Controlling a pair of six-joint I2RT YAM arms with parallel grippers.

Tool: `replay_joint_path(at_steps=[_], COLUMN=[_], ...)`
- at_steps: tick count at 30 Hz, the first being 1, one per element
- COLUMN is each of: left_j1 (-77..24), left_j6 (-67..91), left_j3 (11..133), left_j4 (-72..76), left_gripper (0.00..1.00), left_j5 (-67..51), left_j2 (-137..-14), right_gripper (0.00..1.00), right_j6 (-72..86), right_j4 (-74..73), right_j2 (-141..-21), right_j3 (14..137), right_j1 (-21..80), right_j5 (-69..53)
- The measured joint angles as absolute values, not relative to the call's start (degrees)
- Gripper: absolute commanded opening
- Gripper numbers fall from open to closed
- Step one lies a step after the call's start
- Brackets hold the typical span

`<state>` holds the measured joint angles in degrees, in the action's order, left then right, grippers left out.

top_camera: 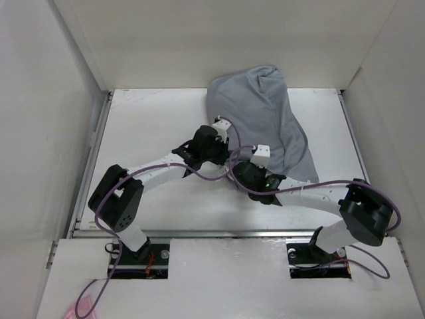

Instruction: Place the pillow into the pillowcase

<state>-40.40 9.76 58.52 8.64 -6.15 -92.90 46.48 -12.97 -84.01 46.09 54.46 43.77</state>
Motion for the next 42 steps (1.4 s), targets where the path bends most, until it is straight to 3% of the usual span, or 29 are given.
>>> replay_joint_path(at_steps=[2, 3, 9, 12, 16, 18, 19, 25, 33, 38, 40, 42], left_j1=[-40.4, -40.4, -40.4, -40.4, -40.4, -40.4, -40.4, -40.4, -40.1, -40.0, -40.0, -40.0], left_j6=[9.5, 9.3, 8.5, 7.9, 7.7, 7.6, 7.7, 9.2, 14.6, 18.4, 20.0, 21.6], left_j3=[57.6, 57.1, 54.0, 53.7, 54.0, 55.4, 56.2, 57.8, 48.7, 43.5, 41.6, 40.3], left_j4=[9.4, 9.5, 10.4, 10.7, 11.2, 11.3, 11.3, 9.5, 6.9, 5.9, 5.0, 3.6], left_gripper=[0.37, 0.56, 0.7, 0.68, 0.31, 0.03, 0.0, 0.0, 0.0, 0.0, 0.0, 0.24], left_j5=[-7.8, -8.4, -10.2, -11.0, -13.1, -14.4, -15.0, -14.8, -8.3, -7.2, -6.9, -6.6], left_j2=[-92.9, -92.9, -91.4, -90.8, -92.2, -94.7, -96.1, -96.6, -75.3, -69.2, -68.4, -67.6], right_gripper=[0.0, 0.0, 0.0, 0.0, 0.0, 0.0, 0.0, 0.0, 0.0, 0.01, 0.17, 0.36], right_j6=[46.5, 46.5, 46.5, 46.5, 46.5, 46.5, 46.5, 47.4, 52.5, 53.2, 49.9, 45.6], right_j4=[-13.1, -13.1, -13.8, -13.8, -13.8, -13.9, -14.2, -15.4, -17.9, -16.4, -15.0, -14.3], right_j2=[-84.0, -84.0, -84.0, -84.0, -84.0, -84.0, -84.0, -84.0, -87.4, -88.9, -89.4, -89.5], right_j3=[46.1, 46.1, 46.1, 46.1, 46.1, 46.1, 46.1, 46.3, 51.5, 52.9, 52.9, 52.9], right_j1=[54.5, 54.5, 54.5, 54.5, 54.5, 54.5, 54.5, 54.5, 52.8, 49.7, 49.5, 49.6], right_j5=[43.9, 44.1, 44.2, 44.2, 44.2, 44.2, 44.2, 45.4, 49.5, 48.2, 45.1, 41.2])
